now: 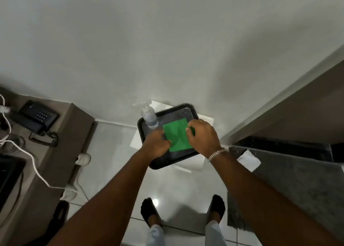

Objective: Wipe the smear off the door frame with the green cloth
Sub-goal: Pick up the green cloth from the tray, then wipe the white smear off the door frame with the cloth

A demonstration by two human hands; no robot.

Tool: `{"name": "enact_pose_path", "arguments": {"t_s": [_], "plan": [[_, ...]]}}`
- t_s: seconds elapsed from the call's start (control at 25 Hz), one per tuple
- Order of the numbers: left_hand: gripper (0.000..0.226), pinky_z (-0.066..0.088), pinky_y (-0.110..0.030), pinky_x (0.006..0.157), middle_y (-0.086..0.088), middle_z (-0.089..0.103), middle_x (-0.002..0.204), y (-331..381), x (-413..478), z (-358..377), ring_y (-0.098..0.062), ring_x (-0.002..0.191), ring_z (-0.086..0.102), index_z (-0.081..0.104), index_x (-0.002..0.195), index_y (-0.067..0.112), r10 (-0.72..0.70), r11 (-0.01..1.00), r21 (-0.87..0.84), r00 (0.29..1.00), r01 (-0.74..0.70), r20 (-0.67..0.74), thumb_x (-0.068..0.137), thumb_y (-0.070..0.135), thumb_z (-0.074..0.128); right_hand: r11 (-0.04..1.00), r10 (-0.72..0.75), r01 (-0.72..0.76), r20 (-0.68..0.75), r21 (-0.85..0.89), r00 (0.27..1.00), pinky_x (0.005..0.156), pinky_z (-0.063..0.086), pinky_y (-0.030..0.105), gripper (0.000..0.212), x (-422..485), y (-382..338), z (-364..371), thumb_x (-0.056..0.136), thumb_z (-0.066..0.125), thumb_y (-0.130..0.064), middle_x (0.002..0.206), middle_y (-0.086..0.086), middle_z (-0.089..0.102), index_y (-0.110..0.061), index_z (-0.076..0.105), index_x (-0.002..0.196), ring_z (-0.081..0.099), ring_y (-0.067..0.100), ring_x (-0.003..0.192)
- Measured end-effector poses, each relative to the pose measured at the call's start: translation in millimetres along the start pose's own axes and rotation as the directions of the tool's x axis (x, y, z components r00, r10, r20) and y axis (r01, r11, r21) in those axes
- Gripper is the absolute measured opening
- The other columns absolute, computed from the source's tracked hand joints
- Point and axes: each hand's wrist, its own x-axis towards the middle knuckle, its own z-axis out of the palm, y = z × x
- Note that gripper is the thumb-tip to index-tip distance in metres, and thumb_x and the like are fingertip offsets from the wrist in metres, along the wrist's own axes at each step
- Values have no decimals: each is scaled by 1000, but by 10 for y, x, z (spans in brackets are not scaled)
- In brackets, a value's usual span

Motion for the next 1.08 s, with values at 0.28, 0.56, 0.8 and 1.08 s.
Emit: {"name": "enact_pose_path", "arguments": {"t_s": [0.28,0.56,0.8,1.08], "plan": [[57,60,-47,77,-11,66,108,-17,230,430,-32,96,66,48,127,9,-210,835,-538,971,119,-112,76,-6,68,984,144,-148,42,101,989,91,52,43,39,54,174,347,90,60,-11,117,19,62,-10,50,127,62,39,107],[55,57,-32,52,-14,69,111,289,43,258,-23,82,68,56,123,8,-281,653,-738,959,169,-29,73,-7,74,861,204,-147,-65,488,977,73,60,37,38,-143,215,-10,83,59,8,83,13,69,-10,57,117,67,26,74],[59,58,-22,62,-2,74,87,1067,-356,-14,-9,78,73,61,124,14,93,778,-582,959,-238,-268,72,-8,77,674,331,-1,-300,739,895,67,54,14,38,-351,52,-885,86,65,4,76,0,69,-25,56,108,66,7,72],[55,49,-5,71,-2,63,96,2814,-1142,-246,-2,88,62,64,127,15,678,497,-179,509,-849,-530,75,2,78,585,432,468,-743,662,511,69,54,15,52,-627,-272,-2544,74,70,5,85,-7,63,-38,59,100,62,2,76]]}}
